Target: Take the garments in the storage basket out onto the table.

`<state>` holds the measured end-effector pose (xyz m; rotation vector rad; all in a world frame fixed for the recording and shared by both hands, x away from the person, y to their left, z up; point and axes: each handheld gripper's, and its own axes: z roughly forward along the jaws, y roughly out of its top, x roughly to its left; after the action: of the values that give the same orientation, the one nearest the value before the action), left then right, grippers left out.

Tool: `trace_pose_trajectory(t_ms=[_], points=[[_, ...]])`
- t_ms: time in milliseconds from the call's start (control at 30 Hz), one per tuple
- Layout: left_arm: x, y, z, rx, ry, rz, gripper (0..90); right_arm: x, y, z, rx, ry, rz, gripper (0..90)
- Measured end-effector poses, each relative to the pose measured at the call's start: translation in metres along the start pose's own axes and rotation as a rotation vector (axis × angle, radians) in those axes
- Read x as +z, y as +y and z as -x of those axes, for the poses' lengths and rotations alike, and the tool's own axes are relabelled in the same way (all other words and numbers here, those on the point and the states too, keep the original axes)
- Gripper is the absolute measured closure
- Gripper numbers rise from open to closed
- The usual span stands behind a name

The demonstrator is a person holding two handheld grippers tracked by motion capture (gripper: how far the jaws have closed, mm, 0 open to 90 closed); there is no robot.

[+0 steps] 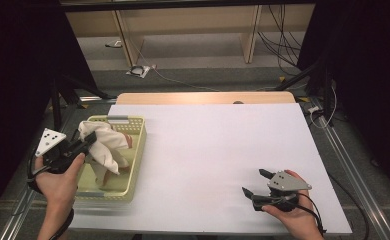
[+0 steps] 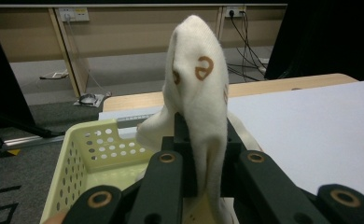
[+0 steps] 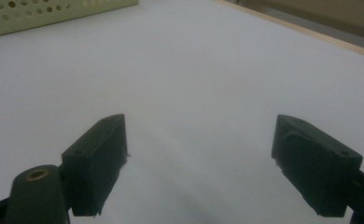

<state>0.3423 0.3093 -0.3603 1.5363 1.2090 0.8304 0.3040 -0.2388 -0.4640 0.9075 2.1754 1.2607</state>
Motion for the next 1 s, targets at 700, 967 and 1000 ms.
trace_pose_trajectory(t_ms=[700,967,1000], points=[[0.0,0.01,0.007,-0.009,-0.025,0.04,83.4,0.0,0.001,0.001,0.008,-0.001,0.008,19.2],[0.001,0.019,0.014,0.004,-0.044,0.045,83.4,-0.001,0.001,0.002,0.019,-0.012,0.015,19.2],[0.002,0.02,0.015,0.004,-0.045,0.047,83.4,-0.001,0.001,0.002,0.019,-0.012,0.016,19.2]])
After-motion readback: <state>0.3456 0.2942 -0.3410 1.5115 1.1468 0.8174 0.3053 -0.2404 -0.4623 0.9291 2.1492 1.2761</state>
